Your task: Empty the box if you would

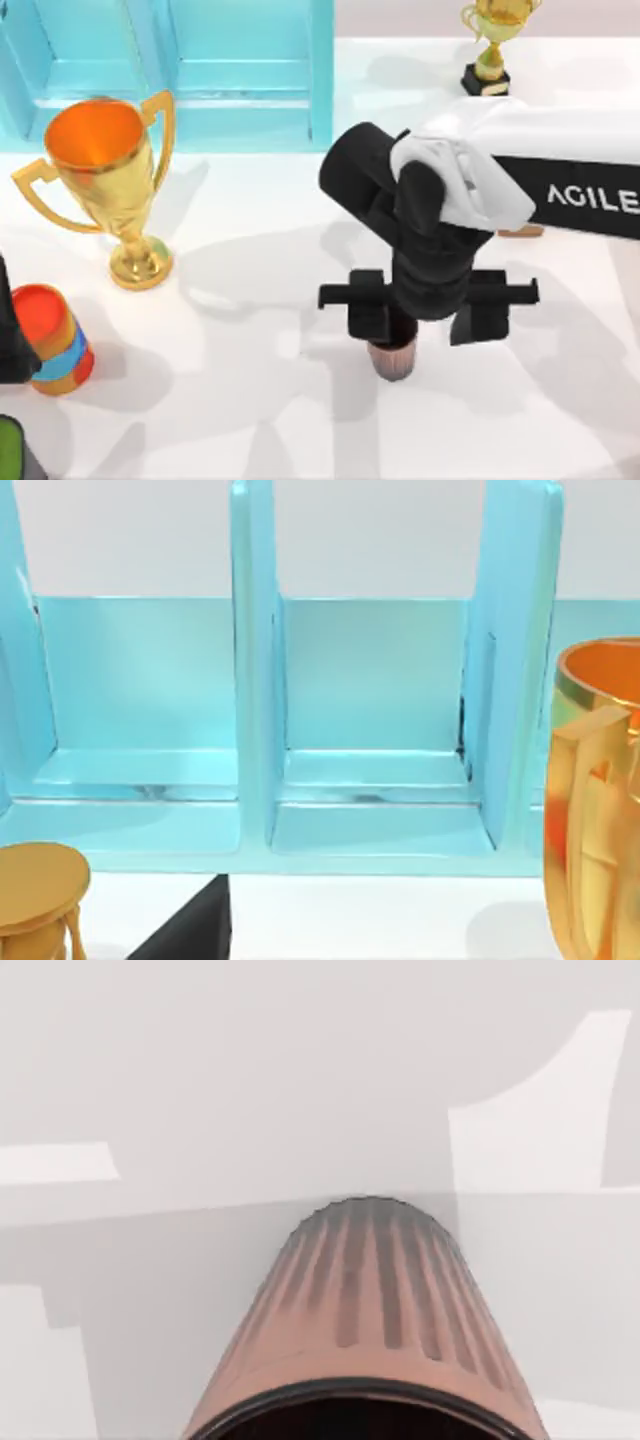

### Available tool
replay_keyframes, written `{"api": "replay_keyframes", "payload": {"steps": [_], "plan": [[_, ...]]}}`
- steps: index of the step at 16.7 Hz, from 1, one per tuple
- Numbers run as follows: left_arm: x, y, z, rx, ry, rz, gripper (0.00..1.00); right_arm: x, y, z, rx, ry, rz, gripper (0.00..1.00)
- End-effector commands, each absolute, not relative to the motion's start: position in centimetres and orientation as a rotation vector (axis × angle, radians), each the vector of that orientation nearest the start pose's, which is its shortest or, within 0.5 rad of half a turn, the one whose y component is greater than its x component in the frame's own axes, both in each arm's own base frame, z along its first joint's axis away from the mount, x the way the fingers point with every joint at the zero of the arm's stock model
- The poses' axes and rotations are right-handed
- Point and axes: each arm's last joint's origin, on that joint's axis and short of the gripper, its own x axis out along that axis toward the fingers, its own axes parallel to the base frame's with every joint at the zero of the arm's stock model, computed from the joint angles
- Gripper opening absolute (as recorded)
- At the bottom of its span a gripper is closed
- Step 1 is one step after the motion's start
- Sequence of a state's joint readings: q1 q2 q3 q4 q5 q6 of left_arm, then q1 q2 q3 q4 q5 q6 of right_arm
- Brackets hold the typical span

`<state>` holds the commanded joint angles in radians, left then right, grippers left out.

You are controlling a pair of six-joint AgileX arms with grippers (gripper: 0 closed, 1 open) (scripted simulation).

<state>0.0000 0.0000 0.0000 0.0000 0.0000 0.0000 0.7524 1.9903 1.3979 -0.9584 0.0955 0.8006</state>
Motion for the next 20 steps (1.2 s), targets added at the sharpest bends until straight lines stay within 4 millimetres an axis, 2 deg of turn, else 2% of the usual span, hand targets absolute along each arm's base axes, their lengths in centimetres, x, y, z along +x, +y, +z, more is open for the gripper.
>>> {"api": "replay_keyframes", "payload": {"steps": [1,2,12,15,20], "plan": [[10.6,-0.1,16.0,0.0,0.0,0.0,1.0,27.2,25.4,15.5,-0.008,1.49,-0.074,0.98],[10.6,-0.1,16.0,0.0,0.0,0.0,1.0,27.2,25.4,15.5,-0.008,1.49,-0.074,1.0],[10.6,-0.1,16.0,0.0,0.0,0.0,1.0,27.3,25.5,15.9,-0.006,1.487,-0.073,1.0],[10.6,-0.1,16.0,0.0,0.0,0.0,1.0,27.5,25.9,17.9,-0.01,1.489,-0.074,1.0],[10.6,-0.1,16.0,0.0,0.0,0.0,1.0,27.4,25.7,22.9,-0.02,1.503,-0.086,1.0]]}}
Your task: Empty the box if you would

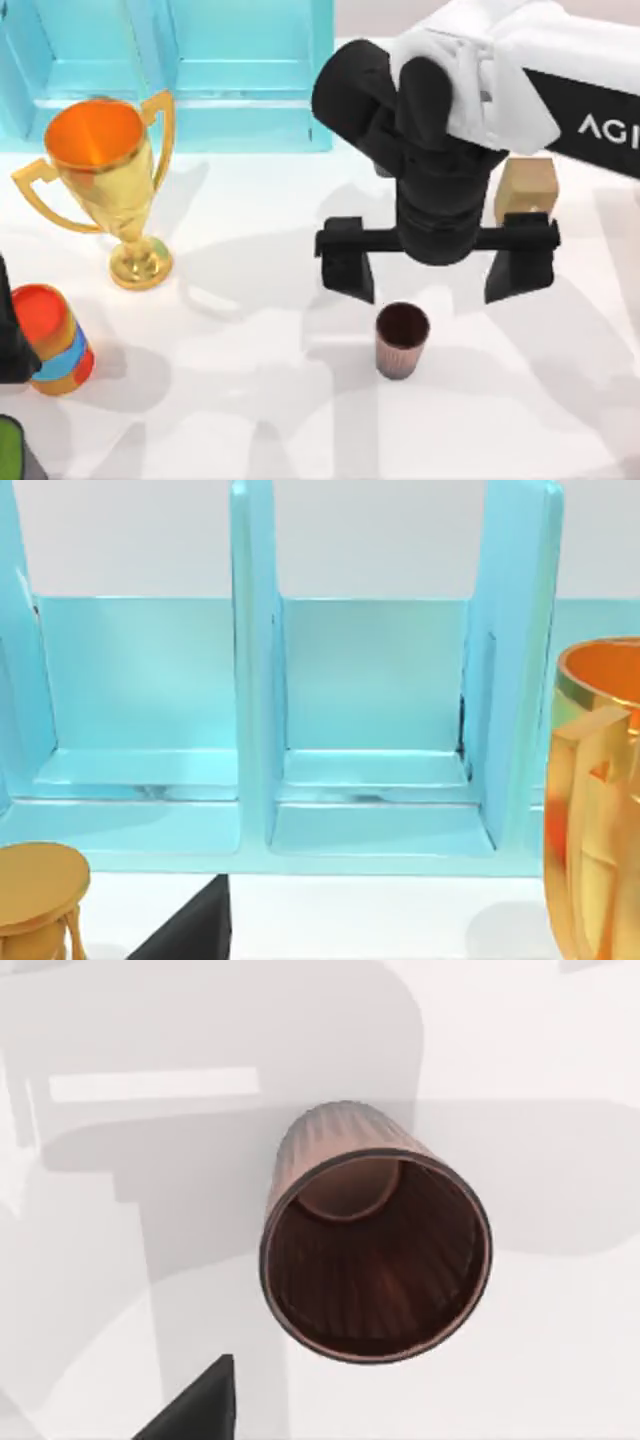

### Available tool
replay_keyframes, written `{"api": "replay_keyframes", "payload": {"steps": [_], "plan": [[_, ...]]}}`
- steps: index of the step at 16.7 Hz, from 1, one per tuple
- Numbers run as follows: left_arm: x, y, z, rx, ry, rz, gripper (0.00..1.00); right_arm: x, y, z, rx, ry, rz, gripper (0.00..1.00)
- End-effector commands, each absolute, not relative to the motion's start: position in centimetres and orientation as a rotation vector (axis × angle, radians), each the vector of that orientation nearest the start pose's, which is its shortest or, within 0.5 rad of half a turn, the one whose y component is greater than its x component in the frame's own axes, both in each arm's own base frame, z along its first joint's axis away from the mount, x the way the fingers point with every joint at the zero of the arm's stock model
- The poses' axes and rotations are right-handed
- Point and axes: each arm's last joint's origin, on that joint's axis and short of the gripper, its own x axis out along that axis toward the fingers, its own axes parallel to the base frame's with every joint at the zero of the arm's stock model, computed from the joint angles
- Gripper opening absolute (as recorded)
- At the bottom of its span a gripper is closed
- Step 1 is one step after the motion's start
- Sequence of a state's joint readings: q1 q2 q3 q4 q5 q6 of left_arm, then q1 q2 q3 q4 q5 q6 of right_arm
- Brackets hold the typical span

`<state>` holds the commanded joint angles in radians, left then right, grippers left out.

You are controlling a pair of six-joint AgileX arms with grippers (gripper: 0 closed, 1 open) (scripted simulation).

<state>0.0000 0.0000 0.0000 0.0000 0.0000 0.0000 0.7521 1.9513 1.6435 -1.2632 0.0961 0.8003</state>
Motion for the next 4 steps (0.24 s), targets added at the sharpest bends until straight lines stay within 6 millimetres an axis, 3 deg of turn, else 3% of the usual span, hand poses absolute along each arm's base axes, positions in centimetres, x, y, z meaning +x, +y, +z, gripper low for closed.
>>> {"api": "replay_keyframes", "payload": {"steps": [4], "plan": [[10.6,-0.1,16.0,0.0,0.0,0.0,1.0,27.2,25.4,25.5,-0.007,1.49,-0.075,1.0]]}}
